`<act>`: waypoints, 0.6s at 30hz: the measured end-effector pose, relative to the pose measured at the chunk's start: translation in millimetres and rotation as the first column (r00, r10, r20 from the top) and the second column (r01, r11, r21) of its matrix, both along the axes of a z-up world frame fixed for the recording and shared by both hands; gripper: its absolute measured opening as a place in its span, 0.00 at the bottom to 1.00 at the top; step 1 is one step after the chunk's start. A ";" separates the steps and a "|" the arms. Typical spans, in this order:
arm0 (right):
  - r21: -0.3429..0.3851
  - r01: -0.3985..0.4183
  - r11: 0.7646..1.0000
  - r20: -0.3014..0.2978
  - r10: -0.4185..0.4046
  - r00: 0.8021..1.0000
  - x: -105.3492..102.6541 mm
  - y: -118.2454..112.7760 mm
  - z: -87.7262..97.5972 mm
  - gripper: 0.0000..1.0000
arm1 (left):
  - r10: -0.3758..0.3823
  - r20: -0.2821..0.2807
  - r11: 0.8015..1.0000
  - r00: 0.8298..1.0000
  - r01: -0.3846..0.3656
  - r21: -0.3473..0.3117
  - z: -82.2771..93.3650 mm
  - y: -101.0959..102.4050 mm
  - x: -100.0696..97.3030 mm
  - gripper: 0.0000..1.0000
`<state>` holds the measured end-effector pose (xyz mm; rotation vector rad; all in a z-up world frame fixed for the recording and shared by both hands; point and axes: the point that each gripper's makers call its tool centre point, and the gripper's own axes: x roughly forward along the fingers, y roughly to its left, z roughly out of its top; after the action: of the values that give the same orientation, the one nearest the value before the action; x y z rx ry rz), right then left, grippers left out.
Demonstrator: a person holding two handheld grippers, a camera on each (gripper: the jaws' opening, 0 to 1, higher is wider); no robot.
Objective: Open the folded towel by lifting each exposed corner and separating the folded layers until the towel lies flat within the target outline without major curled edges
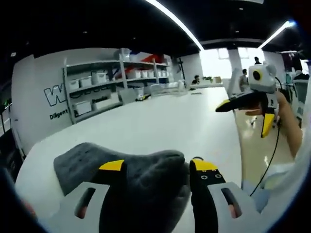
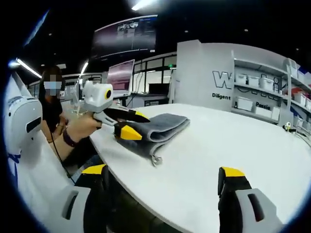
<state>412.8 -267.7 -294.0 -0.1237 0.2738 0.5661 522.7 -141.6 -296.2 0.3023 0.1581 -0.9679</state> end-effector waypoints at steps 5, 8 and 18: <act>0.000 0.002 1.000 -0.002 -0.002 1.000 -0.6 -0.3 -1.2 0.94 | -0.015 0.023 1.000 1.000 0.014 0.024 -2.2 -5.6 -2.1 0.43; 0.001 0.007 1.000 -0.003 -0.007 1.000 -0.1 -1.7 -2.1 0.93 | -0.014 0.029 0.999 0.999 0.012 0.047 -5.6 -6.4 -1.7 0.43; 0.002 0.003 1.000 -0.010 -0.003 1.000 1.1 -0.6 -5.5 0.92 | -0.027 0.050 0.992 0.998 0.021 0.122 -13.3 -9.8 -3.6 0.36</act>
<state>413.9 -268.3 -299.5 -0.1189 0.2835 0.5644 519.1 -151.4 -309.5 0.4412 0.1665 -0.9750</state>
